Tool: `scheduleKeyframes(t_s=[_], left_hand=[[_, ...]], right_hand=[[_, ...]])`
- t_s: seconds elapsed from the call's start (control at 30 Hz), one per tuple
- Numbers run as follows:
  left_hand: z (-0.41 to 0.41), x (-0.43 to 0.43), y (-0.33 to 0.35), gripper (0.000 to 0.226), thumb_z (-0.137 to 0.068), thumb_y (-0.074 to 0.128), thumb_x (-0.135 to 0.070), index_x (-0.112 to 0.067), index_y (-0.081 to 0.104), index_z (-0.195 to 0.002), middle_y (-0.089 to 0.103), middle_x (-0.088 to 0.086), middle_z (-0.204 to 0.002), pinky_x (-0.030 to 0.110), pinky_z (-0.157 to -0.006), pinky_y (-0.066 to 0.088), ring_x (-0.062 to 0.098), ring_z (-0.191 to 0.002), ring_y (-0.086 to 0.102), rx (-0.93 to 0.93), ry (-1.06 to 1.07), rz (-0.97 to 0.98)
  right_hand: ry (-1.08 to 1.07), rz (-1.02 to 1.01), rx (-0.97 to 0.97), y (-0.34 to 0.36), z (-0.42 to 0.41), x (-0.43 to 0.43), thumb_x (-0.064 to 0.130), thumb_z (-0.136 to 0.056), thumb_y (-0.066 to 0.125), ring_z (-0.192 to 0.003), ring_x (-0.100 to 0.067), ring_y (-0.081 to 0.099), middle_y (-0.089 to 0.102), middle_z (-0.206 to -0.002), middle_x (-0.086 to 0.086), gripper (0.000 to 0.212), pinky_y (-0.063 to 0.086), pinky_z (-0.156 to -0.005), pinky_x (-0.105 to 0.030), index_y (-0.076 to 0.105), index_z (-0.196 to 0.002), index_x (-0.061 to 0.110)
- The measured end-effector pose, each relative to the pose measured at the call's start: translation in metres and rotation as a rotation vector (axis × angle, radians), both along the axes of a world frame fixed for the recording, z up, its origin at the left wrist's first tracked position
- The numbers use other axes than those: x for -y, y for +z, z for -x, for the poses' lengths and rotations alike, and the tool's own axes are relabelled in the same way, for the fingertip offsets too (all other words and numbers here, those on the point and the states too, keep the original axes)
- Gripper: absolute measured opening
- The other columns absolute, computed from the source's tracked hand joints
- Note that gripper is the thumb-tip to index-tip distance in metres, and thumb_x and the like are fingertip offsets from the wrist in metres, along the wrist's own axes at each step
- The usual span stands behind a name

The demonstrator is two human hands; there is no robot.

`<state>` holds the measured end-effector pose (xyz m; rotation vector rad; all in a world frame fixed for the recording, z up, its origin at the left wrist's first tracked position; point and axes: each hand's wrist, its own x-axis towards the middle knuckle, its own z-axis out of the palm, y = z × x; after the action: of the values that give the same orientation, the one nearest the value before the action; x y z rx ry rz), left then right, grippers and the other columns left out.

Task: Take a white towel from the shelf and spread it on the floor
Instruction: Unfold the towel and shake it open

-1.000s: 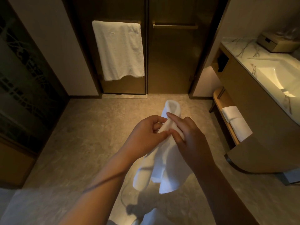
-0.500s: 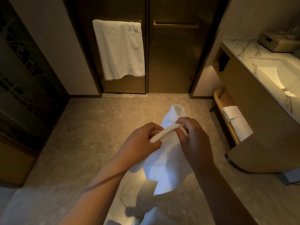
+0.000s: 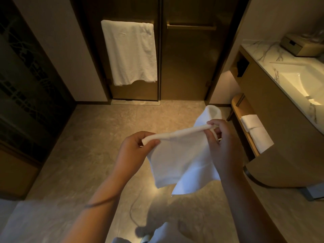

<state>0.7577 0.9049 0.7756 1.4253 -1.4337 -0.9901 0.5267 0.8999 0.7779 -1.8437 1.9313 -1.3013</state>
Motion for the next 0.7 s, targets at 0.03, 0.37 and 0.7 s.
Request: scheduleKeyframes(t_s=[0.03,0.37,0.7], left_hand=[[0.004,0.0,0.004,0.009,-0.084,0.069,-0.016,-0.024,0.072,-0.087,0.073,-0.005,-0.082,0.02,-0.067,0.051,0.011,-0.077,0.067,-0.035,0.023,0.017],[0.019,0.001,0.02,0.01,-0.085,0.067,-0.025,-0.032,0.071,-0.09,0.071,-0.015,-0.084,0.028,-0.073,0.054,0.005,-0.081,0.065,-0.028,0.173,0.109],[0.041,-0.005,0.023,0.012,-0.084,0.067,-0.023,-0.028,0.071,-0.094,0.07,-0.016,-0.09,0.016,-0.073,0.049,0.001,-0.087,0.063,0.097,-0.013,0.152]], right_hand=[[-0.005,-0.01,0.021,0.0,0.002,0.001,0.02,-0.092,0.06,-0.085,-0.006,0.055,0.061,-0.1,0.006,0.023,0.041,-0.07,-0.015,0.061,-0.115,0.02],[-0.011,-0.15,-0.019,-0.017,0.03,0.003,0.02,-0.09,0.061,-0.073,0.003,0.05,0.057,-0.087,0.009,0.017,0.035,-0.063,-0.013,0.063,-0.107,0.022],[0.167,-0.227,0.03,-0.043,0.015,-0.003,0.023,-0.082,0.07,-0.085,0.003,0.057,0.059,-0.098,0.015,0.031,0.048,-0.074,-0.016,0.06,-0.111,0.031]])
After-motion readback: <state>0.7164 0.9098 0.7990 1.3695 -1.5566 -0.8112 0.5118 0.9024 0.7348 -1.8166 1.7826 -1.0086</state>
